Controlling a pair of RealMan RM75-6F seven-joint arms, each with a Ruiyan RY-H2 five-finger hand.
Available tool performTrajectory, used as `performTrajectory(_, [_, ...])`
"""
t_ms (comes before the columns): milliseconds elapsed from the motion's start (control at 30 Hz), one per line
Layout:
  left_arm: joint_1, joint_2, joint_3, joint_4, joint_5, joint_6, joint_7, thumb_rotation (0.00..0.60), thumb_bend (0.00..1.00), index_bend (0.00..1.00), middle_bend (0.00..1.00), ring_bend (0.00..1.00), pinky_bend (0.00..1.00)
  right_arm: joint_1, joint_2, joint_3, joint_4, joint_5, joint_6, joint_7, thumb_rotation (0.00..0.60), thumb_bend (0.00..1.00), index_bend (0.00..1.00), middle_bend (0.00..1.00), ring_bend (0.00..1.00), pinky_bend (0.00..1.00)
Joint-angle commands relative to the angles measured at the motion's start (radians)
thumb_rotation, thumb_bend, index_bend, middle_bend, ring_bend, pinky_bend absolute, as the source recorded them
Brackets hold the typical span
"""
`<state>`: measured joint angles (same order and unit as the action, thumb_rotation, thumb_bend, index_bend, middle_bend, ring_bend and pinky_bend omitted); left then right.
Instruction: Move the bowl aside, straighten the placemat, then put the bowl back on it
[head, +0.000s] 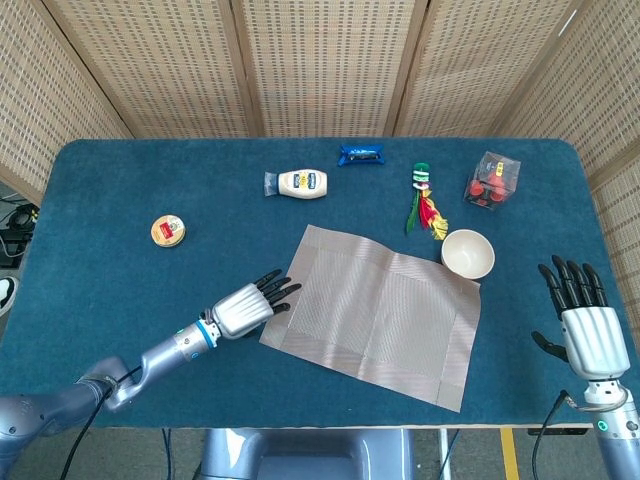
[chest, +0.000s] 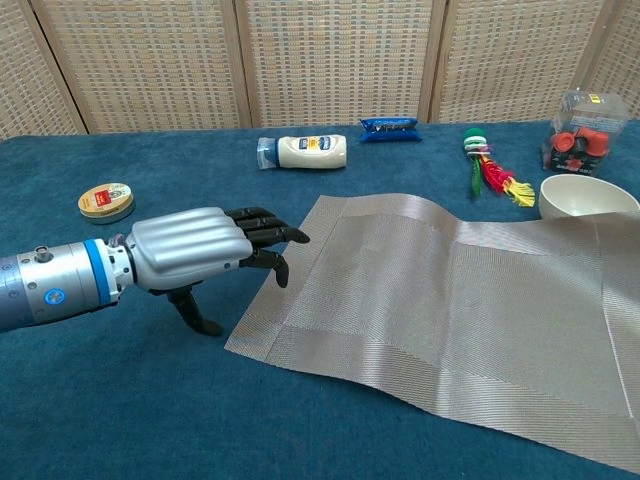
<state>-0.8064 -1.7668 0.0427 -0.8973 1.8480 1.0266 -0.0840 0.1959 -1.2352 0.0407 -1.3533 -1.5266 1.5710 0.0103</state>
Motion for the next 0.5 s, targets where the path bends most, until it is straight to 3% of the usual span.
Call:
performTrajectory(33, [-0.008,-0.014,0.002,0.006,-0.010,-0.003,0.000,0.600,0.00,0.29,0.00,0.00,0.00,-0.002,0.001,0.003,-0.001,-0.002,-0.001,0.002,0.600,0.00,0.01,0.00,0.00,0.00])
performTrajectory(500, [-0.037,-0.028,-0.001,-0.021,-0.034,0.013,0.029,0.600,0.05,0.29,0.00,0.00,0.00,-0.016,0.009,0.014,-0.018,-0.028,0.014,0.003,0.600,0.00,0.02,0.00,0.00,0.00])
